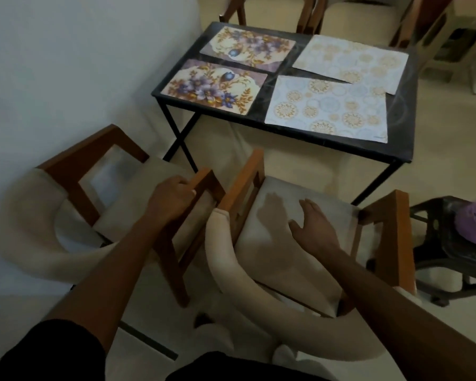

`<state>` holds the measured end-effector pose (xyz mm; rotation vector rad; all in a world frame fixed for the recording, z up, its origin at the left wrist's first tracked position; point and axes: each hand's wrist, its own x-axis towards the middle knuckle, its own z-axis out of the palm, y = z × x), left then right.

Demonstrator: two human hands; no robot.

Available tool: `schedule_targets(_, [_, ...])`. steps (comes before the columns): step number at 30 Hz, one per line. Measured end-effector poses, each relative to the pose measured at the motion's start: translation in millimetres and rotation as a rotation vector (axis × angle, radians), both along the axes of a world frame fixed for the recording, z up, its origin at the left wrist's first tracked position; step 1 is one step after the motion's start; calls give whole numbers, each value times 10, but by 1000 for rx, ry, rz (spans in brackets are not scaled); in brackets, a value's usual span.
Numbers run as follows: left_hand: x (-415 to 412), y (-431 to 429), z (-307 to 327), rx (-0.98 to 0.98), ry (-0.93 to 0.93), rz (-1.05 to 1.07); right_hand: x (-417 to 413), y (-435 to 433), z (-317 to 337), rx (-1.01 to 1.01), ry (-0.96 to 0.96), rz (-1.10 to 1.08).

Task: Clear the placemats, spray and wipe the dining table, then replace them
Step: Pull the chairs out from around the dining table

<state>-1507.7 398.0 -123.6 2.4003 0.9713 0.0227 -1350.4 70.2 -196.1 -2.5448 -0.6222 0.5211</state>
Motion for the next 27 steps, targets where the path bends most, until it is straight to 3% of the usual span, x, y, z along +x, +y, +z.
schedule_targets(12, [-916, 2414, -57, -47, 68, 74, -1262, 2268, 565, 356, -42, -84])
schedule_targets(18, [-1318, 3148, -206, -46, 115, 62, -1708, 2971, 376, 306, 167, -32])
schedule_targets(27, [-1875, 3943, -424, 80, 203, 188, -2025, 3192, -147, 131, 428, 40])
